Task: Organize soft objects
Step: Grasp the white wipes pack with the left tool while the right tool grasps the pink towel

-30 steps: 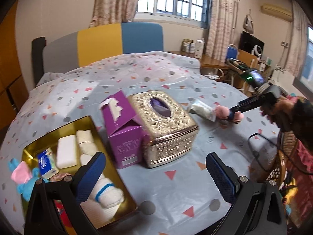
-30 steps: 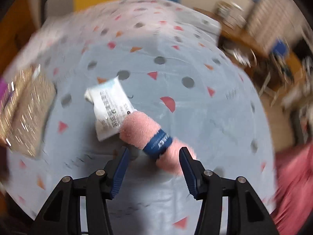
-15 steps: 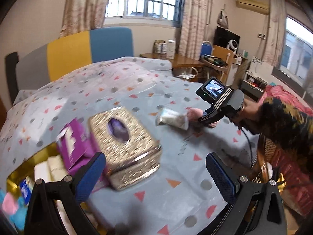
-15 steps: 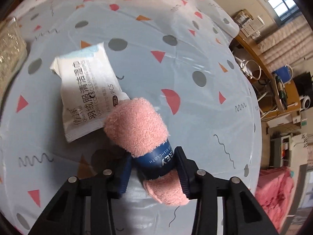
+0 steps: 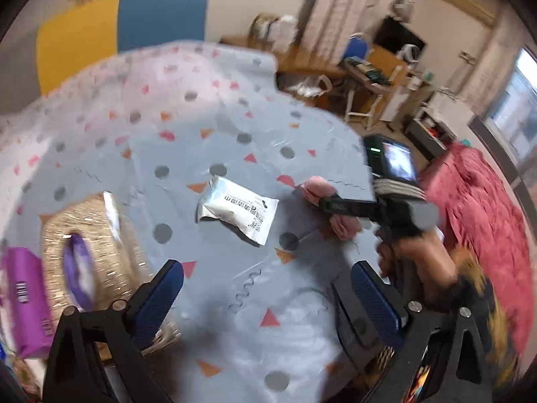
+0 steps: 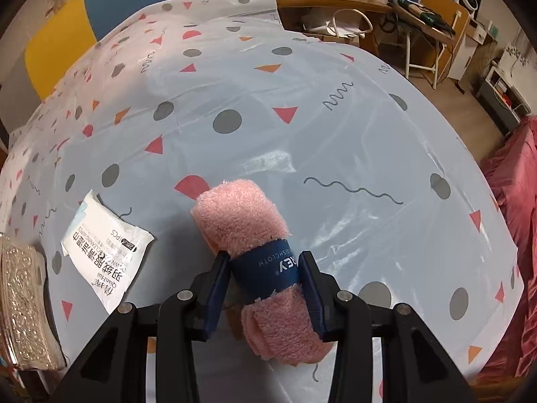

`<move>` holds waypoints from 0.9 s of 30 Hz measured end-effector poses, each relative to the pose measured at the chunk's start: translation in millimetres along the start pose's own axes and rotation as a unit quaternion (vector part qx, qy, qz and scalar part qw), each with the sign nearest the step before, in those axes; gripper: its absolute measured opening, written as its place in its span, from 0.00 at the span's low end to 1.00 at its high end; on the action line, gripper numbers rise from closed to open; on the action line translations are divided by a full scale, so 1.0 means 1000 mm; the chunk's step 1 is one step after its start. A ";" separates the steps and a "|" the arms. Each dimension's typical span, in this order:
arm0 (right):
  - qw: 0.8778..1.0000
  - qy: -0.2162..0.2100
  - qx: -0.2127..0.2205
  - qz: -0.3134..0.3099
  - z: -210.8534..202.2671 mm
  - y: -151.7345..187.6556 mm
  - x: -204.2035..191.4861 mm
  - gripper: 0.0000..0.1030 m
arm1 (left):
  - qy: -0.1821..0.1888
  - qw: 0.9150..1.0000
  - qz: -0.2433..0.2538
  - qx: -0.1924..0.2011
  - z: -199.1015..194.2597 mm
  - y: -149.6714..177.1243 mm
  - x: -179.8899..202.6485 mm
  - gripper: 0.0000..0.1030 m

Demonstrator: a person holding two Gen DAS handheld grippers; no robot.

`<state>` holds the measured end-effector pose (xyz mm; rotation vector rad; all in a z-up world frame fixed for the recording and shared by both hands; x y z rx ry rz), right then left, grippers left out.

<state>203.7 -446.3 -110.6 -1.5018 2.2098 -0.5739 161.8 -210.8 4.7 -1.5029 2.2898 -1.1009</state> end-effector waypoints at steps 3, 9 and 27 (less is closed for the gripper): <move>1.000 -0.004 -0.003 0.005 0.005 -0.006 0.005 0.41 | -0.023 0.998 -0.041 -0.035 0.044 -0.008 -0.007 0.96; 1.000 -0.013 -0.008 0.014 0.008 -0.006 0.010 0.42 | -0.047 0.988 -0.116 -0.085 0.119 -0.015 -0.025 0.96; 1.000 -0.006 -0.026 -0.017 0.023 -0.006 -0.002 0.46 | -0.116 0.981 -0.098 -0.122 0.199 -0.021 -0.044 0.80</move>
Point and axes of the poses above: each gripper's, at about its wrist camera, not at the fingertips, and z roughly the way its jaws point, x to its right, y to its underside, the point moved 4 cm from there along z, roughly the way its jaws point, and after that the axes turned 10 degrees about x, right-handed, at the moved point
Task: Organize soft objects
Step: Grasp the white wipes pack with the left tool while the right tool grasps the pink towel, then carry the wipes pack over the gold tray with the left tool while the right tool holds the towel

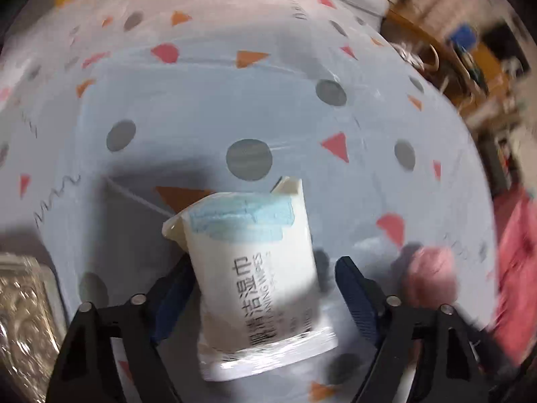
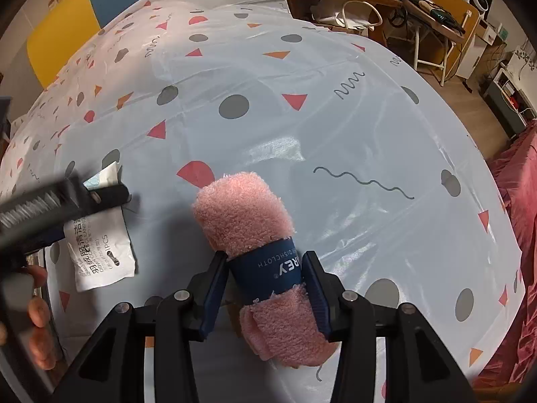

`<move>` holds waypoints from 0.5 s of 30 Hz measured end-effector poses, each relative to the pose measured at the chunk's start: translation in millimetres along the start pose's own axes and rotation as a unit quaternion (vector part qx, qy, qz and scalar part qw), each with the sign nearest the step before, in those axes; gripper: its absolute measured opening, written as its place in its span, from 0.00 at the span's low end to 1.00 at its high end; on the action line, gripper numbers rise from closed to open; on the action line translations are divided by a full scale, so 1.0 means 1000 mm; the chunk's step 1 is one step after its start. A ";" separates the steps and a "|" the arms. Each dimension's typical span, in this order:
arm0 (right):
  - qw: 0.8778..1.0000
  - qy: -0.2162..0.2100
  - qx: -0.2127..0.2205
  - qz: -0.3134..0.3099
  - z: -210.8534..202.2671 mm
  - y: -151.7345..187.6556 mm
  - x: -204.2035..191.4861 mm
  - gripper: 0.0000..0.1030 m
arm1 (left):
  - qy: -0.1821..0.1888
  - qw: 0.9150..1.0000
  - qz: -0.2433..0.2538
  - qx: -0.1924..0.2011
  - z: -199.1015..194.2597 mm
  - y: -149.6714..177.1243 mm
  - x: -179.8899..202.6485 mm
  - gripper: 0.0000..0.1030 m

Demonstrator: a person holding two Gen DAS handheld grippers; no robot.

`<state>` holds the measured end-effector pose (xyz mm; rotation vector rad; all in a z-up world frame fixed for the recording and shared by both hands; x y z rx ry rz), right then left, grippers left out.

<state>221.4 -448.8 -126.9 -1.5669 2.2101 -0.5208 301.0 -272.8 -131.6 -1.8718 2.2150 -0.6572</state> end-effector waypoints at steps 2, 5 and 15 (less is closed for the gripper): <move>1.000 0.003 -0.007 -0.005 0.003 0.002 -0.002 0.48 | -0.015 0.999 0.042 0.010 -0.002 0.008 0.003 0.76; 1.000 0.009 -0.022 -0.012 0.009 0.004 -0.005 0.48 | -0.024 0.996 0.080 0.023 -0.006 0.016 0.005 0.76; 1.000 0.009 -0.023 -0.008 0.020 0.004 -0.004 0.40 | 0.006 0.986 0.162 0.038 -0.047 0.076 0.002 0.59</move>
Point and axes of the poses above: each gripper's, at about its wrist camera, not at the fingertips, and z roughly the way its jaws point, x to its right, y to its underside, the point moved 4 cm from there along z, roughly the way its jaws point, and after that the axes turned 10 degrees about x, right-handed, at the moved point
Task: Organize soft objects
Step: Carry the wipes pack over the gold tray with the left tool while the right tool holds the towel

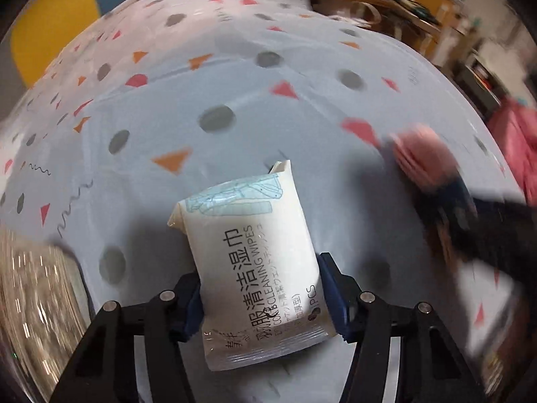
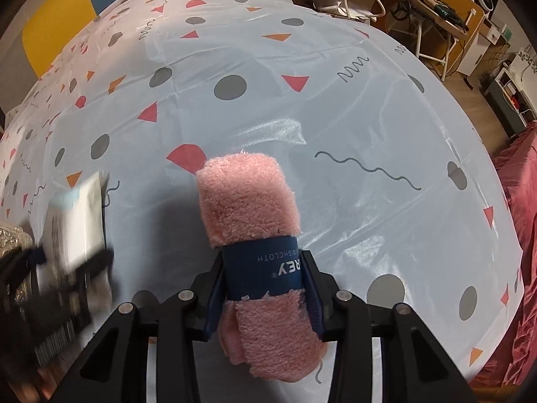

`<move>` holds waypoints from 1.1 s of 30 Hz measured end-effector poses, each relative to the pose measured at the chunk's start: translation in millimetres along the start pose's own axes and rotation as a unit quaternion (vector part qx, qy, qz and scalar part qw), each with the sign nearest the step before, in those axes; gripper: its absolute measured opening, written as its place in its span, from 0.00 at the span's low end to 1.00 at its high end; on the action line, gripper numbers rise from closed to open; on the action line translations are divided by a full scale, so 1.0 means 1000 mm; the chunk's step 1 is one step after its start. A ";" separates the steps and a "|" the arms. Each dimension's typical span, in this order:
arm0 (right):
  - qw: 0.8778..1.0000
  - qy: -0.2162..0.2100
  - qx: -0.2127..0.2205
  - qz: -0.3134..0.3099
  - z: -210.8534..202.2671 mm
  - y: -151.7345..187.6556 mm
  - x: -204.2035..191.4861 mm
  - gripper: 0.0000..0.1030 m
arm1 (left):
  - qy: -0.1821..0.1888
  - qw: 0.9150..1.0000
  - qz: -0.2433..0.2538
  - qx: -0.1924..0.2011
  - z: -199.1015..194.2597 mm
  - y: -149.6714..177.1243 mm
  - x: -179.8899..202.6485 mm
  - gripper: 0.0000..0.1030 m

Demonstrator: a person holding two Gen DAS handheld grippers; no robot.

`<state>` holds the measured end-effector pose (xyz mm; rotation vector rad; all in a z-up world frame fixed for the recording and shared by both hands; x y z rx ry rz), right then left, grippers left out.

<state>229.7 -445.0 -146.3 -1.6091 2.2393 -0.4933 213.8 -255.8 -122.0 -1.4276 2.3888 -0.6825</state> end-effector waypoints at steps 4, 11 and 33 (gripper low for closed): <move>1.000 -0.004 0.003 0.002 0.002 0.000 0.002 0.41 | 0.013 0.998 0.040 0.035 -0.033 0.050 0.015 0.59; 1.000 -0.006 0.009 0.000 0.001 0.001 0.008 0.43 | 0.016 0.997 0.026 0.076 -0.056 0.091 0.008 0.60; 0.998 0.012 0.034 -0.045 0.001 0.009 -0.007 0.45 | 0.027 0.987 0.011 0.161 -0.109 0.025 0.011 0.58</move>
Point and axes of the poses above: each gripper's, at about its wrist camera, not at the fingertips, and z roughly the way its jaws point, x to its right, y to its underside, the point moved 4 cm from there along z, roughly the way its jaws point, and after that the axes turned 10 degrees about x, right-handed, at the moved point
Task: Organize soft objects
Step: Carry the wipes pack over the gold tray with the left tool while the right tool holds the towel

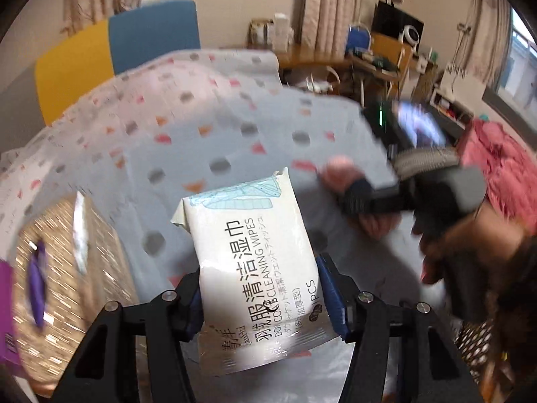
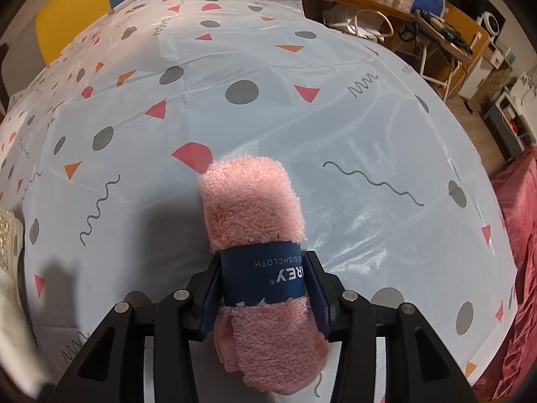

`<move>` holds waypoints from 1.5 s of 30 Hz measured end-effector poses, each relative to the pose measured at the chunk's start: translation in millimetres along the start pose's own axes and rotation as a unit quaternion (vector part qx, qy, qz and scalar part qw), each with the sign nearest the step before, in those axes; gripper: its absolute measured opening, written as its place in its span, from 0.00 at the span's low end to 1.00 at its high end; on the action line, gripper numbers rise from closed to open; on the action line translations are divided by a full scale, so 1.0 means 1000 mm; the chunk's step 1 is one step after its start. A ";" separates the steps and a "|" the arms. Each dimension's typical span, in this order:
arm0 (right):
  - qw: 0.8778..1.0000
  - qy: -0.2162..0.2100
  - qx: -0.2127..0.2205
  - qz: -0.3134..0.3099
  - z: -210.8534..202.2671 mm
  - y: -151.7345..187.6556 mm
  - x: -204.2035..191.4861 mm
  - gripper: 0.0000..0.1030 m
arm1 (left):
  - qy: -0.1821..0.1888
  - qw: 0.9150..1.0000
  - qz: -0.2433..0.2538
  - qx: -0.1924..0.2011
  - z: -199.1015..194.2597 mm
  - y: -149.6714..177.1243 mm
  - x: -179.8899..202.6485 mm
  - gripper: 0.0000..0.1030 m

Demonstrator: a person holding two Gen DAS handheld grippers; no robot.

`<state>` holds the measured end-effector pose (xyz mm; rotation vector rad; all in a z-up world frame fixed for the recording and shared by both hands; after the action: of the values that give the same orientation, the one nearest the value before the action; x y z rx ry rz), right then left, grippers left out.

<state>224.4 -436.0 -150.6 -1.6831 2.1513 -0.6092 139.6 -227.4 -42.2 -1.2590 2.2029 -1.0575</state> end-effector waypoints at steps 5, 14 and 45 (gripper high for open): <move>1.000 0.007 0.005 -0.016 -0.006 0.003 -0.009 0.45 | -0.033 0.999 -0.010 0.040 -0.027 -0.044 -0.034 0.58; 0.999 0.018 0.010 -0.034 -0.010 0.004 -0.019 0.44 | -0.106 0.985 -0.098 0.093 -0.086 -0.078 -0.140 0.58; 0.991 0.069 0.040 -0.109 -0.025 0.016 -0.047 0.44 | -0.273 0.935 -0.196 0.110 -0.210 0.083 -0.261 0.58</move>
<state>209.4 -384.2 -137.4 -1.8957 2.0171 -0.8845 93.9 108.5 19.7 -1.6805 1.4153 -0.9110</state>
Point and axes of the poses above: each gripper's, at about its wrist camera, not at the fingertips, and z roughly the way its jaws point, x to its right, y to its underside, the point moved 4 cm from there along z, roughly the way its jaws point, and after that the axes turned 10 degrees about x, right-handed, at the moved point
